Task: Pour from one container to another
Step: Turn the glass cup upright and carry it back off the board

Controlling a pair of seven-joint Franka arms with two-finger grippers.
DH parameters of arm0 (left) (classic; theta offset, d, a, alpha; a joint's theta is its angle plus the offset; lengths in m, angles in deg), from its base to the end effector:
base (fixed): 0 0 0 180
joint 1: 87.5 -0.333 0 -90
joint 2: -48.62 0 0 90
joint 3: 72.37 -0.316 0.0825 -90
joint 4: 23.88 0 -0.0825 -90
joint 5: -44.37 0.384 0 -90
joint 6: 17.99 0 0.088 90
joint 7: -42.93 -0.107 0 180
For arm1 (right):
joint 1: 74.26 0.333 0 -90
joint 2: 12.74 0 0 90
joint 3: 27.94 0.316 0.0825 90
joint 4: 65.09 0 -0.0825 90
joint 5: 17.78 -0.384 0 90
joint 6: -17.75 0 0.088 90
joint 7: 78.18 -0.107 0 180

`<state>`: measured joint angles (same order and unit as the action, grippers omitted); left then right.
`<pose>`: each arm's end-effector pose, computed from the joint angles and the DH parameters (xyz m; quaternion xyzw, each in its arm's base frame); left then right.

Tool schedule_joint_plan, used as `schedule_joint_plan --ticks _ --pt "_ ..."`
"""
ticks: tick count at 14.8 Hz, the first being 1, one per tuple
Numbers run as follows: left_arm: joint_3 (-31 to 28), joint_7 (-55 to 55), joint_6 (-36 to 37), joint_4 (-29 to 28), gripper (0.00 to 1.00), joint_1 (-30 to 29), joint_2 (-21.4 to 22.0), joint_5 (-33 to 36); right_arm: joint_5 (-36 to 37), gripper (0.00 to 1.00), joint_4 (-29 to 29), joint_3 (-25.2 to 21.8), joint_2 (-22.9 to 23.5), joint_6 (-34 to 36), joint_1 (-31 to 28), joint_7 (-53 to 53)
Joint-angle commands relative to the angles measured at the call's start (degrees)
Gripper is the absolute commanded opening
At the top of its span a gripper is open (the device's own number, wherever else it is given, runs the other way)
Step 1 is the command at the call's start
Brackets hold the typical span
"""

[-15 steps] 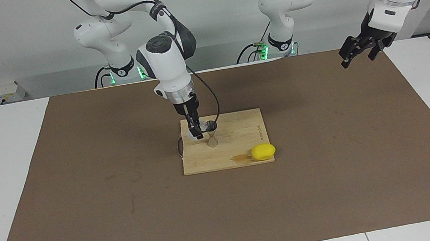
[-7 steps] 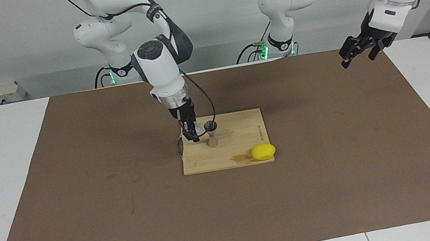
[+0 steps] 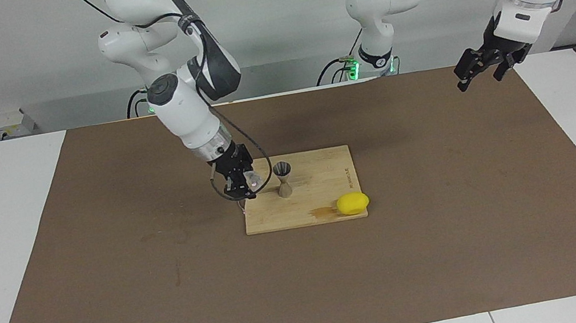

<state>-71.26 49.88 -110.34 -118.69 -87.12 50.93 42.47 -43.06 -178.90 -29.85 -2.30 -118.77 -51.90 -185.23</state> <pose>0.5444 -0.0178 0.6106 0.9987 0.0483 -0.0025 0.0160 0.5712 0.2182 0.3958 -0.6096 0.7685 0.1006 0.1664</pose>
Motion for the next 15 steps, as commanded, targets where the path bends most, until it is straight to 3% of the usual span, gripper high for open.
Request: schedule_joint_plan --ticks 1,7,15 --pt "-0.5 0.7 -0.5 -0.3 1.0 0.3 0.3 -0.5 -4.3 0.0 -1.1 0.6 -0.6 2.1 -3.4 6.7" --pt "-0.5 0.7 -0.6 -0.4 1.0 0.5 0.5 -0.5 -12.2 0.0 -6.0 0.5 -2.9 5.9 -11.7 24.0" --pt "-0.6 0.3 0.4 -0.4 1.0 0.4 0.5 -0.5 -16.5 0.0 -6.1 0.5 -1.5 17.5 -28.8 48.2"
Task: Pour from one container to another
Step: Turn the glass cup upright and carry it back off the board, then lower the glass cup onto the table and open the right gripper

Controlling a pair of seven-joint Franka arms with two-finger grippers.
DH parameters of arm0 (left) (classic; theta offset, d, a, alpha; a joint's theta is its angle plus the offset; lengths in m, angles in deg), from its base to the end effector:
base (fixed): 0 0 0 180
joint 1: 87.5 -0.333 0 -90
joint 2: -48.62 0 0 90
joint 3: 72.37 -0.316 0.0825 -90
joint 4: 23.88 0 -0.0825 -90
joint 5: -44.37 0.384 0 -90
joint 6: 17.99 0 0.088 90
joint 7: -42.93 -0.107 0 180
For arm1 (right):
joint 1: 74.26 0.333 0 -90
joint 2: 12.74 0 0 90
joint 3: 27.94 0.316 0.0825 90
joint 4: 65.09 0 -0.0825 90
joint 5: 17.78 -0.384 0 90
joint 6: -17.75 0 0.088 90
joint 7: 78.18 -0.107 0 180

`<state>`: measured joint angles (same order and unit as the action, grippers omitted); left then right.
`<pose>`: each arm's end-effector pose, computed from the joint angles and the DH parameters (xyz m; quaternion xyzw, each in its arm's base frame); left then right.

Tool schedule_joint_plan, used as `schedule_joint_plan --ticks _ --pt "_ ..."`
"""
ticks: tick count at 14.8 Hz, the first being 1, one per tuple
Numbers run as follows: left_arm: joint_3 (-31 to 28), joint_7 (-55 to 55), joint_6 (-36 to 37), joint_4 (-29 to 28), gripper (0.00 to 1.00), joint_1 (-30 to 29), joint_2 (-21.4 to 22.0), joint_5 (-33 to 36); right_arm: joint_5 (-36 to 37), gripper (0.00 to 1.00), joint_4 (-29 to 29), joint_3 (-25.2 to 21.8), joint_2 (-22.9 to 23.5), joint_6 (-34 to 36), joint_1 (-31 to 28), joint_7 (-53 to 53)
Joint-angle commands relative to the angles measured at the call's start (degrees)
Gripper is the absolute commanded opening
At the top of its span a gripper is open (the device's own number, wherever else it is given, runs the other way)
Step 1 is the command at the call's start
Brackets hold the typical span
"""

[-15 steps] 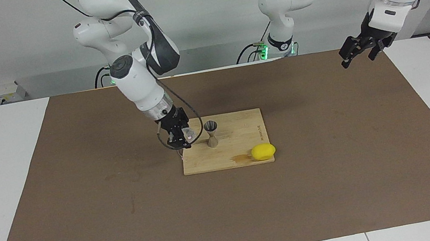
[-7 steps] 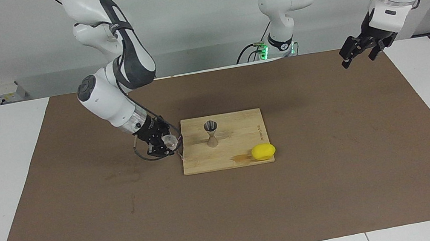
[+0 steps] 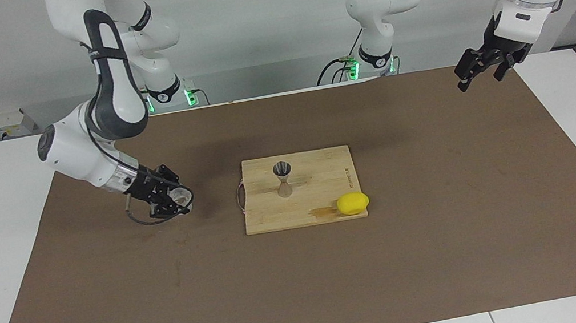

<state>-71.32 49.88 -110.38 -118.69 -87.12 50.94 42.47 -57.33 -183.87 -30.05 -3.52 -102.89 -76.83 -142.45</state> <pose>0.5444 -0.0172 0.6107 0.9987 0.0489 -0.0021 0.0161 0.5663 -0.0158 0.3513 -0.6669 0.6893 0.1894 0.2103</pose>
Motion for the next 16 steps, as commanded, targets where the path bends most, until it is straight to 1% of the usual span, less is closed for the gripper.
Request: schedule_joint_plan --ticks 1,3,8,13,16 --pt "-0.5 0.3 0.4 -0.5 1.0 0.2 0.5 -0.5 -2.3 0.0 -1.1 0.7 0.0 1.9 -5.2 6.9" --pt "-0.5 0.2 0.5 -0.4 1.0 0.1 0.5 -0.4 -2.4 0.0 -1.1 0.7 0.4 2.2 -7.5 8.8" --pt "-0.5 0.2 0.5 -0.4 1.0 0.1 0.5 -0.4 -4.7 0.0 -0.6 0.7 4.5 4.9 -12.6 17.9" --pt "-0.5 0.3 0.5 -0.4 1.0 0.1 0.5 -0.5 -6.4 0.0 -0.7 0.7 5.9 4.8 -14.4 18.1" --pt "-0.5 0.2 0.4 -0.4 1.0 0.1 0.5 -0.5 -6.7 0.0 -1.0 0.7 6.0 4.7 -14.7 18.2"
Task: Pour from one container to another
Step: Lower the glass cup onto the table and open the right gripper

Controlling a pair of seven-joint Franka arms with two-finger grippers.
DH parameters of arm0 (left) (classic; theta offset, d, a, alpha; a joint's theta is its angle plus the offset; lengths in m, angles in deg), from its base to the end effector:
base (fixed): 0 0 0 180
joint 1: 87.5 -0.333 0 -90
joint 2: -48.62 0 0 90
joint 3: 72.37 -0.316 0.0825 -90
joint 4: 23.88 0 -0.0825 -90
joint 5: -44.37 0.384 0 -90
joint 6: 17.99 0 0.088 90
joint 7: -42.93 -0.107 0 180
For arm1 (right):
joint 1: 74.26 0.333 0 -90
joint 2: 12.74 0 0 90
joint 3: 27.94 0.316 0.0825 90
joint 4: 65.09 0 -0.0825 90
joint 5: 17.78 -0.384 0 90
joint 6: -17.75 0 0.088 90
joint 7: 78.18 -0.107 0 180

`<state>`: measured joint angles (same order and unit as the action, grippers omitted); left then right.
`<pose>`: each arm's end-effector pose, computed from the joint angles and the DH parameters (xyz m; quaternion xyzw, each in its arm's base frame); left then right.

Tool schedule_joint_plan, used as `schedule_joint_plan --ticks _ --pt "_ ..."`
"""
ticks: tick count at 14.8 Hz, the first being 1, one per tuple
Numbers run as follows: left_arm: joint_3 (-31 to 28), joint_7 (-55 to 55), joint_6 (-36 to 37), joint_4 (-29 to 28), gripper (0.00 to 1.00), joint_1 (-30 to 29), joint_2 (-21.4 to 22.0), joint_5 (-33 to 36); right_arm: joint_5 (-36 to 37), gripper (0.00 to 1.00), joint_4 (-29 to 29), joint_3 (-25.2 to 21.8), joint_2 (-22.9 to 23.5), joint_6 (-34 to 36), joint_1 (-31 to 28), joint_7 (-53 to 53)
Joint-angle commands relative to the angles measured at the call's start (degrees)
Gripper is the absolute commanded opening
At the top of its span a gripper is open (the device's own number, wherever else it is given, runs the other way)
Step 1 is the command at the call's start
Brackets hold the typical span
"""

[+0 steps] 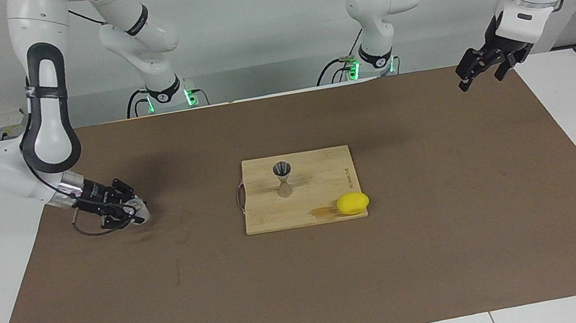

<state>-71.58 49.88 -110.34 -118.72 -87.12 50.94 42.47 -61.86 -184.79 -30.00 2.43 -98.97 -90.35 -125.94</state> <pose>0.5444 -0.0147 0.6104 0.9986 0.0511 -0.0026 0.0161 0.5387 -0.1353 0.2858 -0.6499 0.6830 0.2171 0.2529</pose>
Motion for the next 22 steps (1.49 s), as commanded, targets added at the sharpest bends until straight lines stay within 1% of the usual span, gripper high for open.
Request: schedule_joint_plan --ticks 1,3,4,5,6,7,8,9,10,11,12,13,14,18,22 --pt "-0.3 0.2 0.4 -0.4 1.0 0.1 0.5 -0.5 -2.3 0.0 -0.4 0.7 0.0 0.7 -1.3 1.7" --pt "-0.3 0.2 0.4 -0.3 1.0 0.1 0.5 -0.4 -3.4 0.02 -2.0 0.7 -0.4 -0.4 -2.1 1.8" --pt "-0.3 0.2 0.4 -0.3 1.0 0.1 0.5 -0.5 -4.4 0.11 -2.9 0.6 -0.6 -1.3 -2.1 2.5" --pt "-0.3 0.2 0.4 -0.3 1.0 0.1 0.5 -0.5 -5.0 0.16 -3.5 0.6 -0.7 -2.1 -2.1 2.8" --pt "-0.3 0.3 0.4 -0.4 1.0 0.1 0.5 -0.4 -5.2 0.18 -3.9 0.6 -0.8 -2.1 -2.1 2.9" --pt "-0.3 0.3 0.4 -0.4 1.0 0.1 0.5 -0.4 -5.2 0.25 -4.1 0.6 -0.9 -2.1 -2.1 2.9" --pt "-0.3 0.2 0.4 -0.3 1.0 0.1 0.5 -0.5 -5.2 0.34 -4.1 0.6 -1.0 -2.2 -2.1 3.0" --pt "-0.3 0.2 0.3 -0.4 1.0 0.1 0.5 -0.5 -5.2 0.52 -4.4 0.6 -1.1 -2.4 -2.1 3.4" --pt "-0.3 0.2 0.4 -0.4 1.0 0.1 0.5 -0.5 -5.2 0.75 -4.9 0.5 -1.2 -2.5 -2.1 5.1" --pt "-0.3 0.3 0.4 -0.3 1.0 0.1 0.5 -0.5 -5.2 0.9 -5.4 0.4 -1.4 -2.4 -2.1 7.5" --pt "-0.3 0.2 0.4 -0.4 1.0 0.1 0.5 -0.5 -5.2 0.97 -5.5 0.4 -1.6 -2.4 -2.1 8.4" --pt "-0.3 0.2 0.3 -0.4 1.0 0.1 0.5 -0.5 -5.2 0.97 -5.5 0.4 -1.7 -2.4 -2.1 8.1" --pt "-0.3 0.3 0.4 -0.4 1.0 0.1 0.5 -0.4 -5.2 1.0 -5.5 0.3 -2.0 -2.4 -2.1 8.0" --pt "-0.3 0.2 0.4 -0.4 1.0 0.1 0.5 -0.4 -4.3 1.0 -5.5 0.0 -2.6 -2.0 -3.9 5.0" --pt "-0.3 0.2 0.4 -0.4 1.0 0.1 0.5 -0.4 -3.7 1.0 -5.5 -0.1 -2.9 -2.2 -6.0 5.3"
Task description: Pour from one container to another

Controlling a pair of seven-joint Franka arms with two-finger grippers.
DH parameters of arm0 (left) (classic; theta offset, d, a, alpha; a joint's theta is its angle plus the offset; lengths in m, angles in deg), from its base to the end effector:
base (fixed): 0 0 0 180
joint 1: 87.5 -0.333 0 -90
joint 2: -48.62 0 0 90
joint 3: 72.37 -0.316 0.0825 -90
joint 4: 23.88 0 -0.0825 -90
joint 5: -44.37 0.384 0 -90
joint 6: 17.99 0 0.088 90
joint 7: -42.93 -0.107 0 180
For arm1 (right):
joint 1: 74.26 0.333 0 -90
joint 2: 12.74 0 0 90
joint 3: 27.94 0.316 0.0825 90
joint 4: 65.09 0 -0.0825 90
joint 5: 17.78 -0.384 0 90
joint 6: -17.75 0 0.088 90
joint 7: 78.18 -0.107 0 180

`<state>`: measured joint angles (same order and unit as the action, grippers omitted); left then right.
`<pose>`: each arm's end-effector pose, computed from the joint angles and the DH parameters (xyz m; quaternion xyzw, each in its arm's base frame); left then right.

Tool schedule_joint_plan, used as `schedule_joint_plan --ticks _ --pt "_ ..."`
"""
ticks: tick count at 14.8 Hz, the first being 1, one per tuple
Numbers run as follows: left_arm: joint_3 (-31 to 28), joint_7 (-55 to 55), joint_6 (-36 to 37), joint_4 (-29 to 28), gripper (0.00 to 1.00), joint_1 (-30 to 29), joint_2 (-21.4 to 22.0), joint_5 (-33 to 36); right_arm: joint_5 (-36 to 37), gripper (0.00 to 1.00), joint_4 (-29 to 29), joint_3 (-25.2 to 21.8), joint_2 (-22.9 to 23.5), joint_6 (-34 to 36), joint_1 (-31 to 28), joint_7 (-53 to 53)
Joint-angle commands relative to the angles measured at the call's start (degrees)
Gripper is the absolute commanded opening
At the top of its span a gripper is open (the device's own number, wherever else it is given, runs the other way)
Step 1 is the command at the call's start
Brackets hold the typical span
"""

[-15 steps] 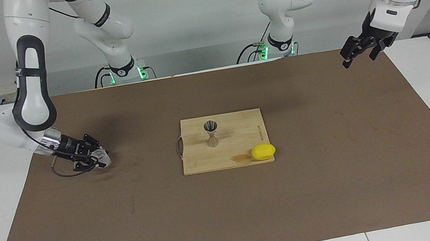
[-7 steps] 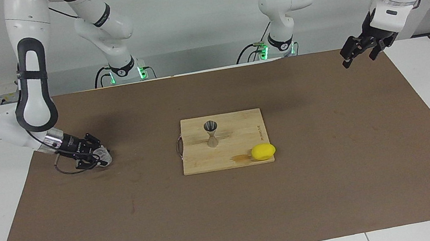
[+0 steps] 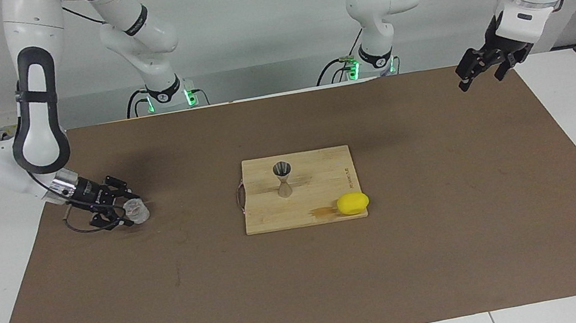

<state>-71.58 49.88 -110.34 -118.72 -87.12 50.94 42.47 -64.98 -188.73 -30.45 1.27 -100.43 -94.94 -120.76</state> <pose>0.5444 -0.0147 0.6104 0.9986 0.0511 -0.0026 0.0161 0.5079 -0.1754 0.2723 -0.6263 0.6981 0.2039 0.2806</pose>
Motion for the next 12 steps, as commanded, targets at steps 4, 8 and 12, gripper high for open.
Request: schedule_joint_plan --ticks 4,8,12 --pt "-0.3 0.2 0.4 -0.3 1.0 0.1 0.5 -0.5 8.5 1.0 -1.3 0.4 -3.5 -0.8 -2.4 0.0" --pt "-0.3 0.2 0.4 -0.3 1.0 0.1 0.5 -0.5 15.5 1.0 -0.3 0.7 -4.9 -0.7 -1.5 0.4" --pt "-0.3 0.2 0.4 -0.3 1.0 0.1 0.5 -0.4 17.7 1.0 0.9 0.8 -5.7 -0.4 -0.6 2.3"
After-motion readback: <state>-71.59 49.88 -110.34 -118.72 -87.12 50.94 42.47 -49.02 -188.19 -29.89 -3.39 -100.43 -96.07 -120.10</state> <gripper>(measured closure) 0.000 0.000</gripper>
